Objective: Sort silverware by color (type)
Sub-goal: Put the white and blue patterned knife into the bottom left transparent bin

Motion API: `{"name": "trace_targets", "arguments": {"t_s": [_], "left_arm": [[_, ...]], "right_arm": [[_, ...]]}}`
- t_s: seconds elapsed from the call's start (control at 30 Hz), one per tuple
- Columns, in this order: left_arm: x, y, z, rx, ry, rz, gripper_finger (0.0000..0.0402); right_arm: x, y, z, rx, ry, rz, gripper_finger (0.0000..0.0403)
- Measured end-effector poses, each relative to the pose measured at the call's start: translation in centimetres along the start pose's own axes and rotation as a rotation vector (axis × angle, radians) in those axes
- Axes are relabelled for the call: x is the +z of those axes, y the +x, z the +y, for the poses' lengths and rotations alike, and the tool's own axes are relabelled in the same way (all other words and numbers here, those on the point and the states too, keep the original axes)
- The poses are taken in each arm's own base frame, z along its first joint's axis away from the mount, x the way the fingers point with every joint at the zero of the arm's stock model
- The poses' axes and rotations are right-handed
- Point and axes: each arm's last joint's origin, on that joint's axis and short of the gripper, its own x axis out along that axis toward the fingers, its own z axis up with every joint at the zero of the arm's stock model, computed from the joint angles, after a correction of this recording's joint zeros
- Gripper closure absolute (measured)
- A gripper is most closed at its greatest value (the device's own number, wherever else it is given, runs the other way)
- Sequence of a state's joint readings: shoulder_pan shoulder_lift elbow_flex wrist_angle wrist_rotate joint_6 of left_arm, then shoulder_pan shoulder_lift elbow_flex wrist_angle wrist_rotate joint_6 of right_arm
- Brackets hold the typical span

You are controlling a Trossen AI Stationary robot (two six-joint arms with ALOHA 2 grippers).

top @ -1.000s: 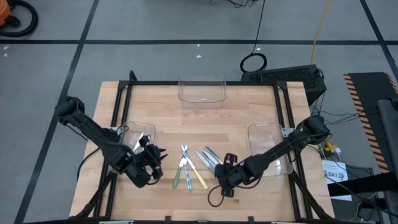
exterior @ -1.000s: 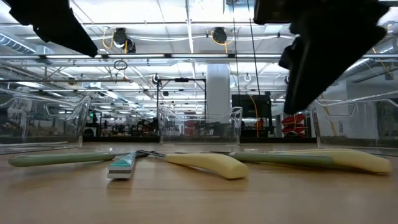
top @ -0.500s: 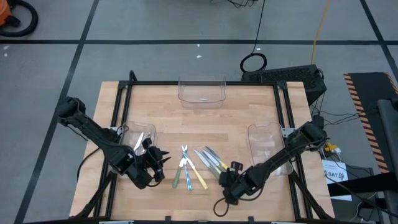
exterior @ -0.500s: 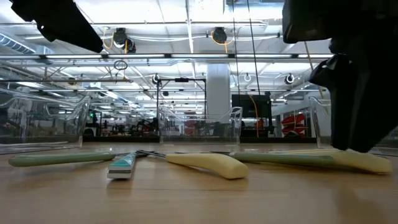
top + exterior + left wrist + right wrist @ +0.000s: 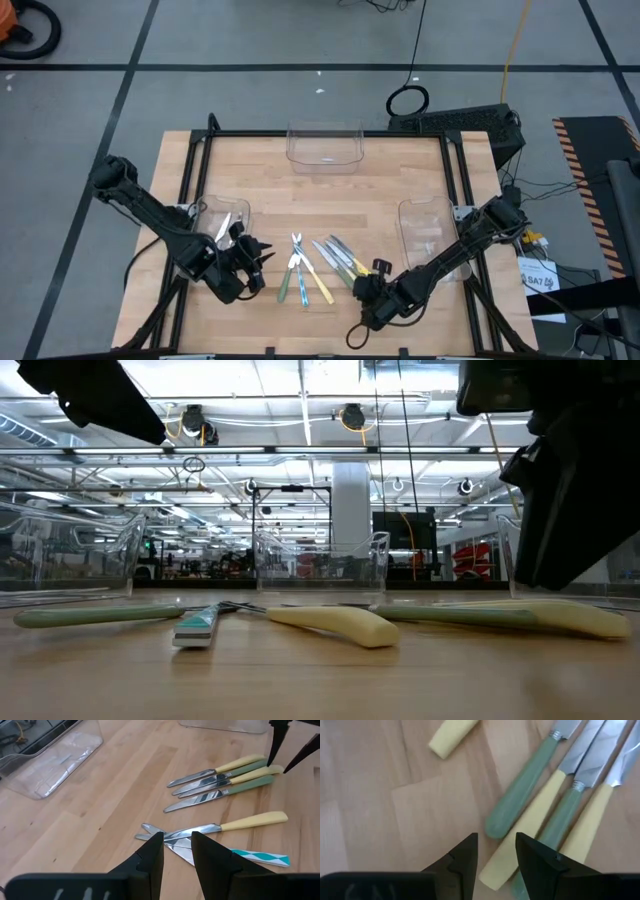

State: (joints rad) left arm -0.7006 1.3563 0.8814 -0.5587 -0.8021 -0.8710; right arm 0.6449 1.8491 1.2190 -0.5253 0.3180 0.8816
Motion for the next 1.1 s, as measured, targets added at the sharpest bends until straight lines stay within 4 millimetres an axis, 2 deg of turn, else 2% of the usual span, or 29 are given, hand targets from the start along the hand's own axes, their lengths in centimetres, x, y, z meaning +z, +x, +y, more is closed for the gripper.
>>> {"name": "trace_targets", "arguments": {"t_s": [0.17, 0.47, 0.7, 0.83, 1.1], "left_arm": [[0.2, 0.0, -0.2, -0.017, -0.006, -0.013, 0.0293], [0.2, 0.0, -0.3, -0.023, -0.001, -0.018, 0.0293], [0.0, 0.1, -0.4, -0.040, -0.019, 0.008, 0.0293], [-0.3, 0.5, -0.7, -0.037, -0.004, 0.026, 0.0293], [-0.5, 0.7, -0.9, -0.037, 0.004, 0.031, 0.0293]], "right_arm": [[0.7, 0.0, 0.7, 0.053, -0.007, -0.079, 0.0277], [3.2, 0.0, 1.1, 0.159, 0.029, -0.244, 0.0277], [3.6, 0.1, 1.0, 0.156, 0.049, -0.278, 0.0277], [4.1, 0.7, 0.9, 0.148, 0.046, -0.316, 0.0277], [6.7, 3.0, 1.5, 0.194, 0.028, -0.491, 0.0277]]}}
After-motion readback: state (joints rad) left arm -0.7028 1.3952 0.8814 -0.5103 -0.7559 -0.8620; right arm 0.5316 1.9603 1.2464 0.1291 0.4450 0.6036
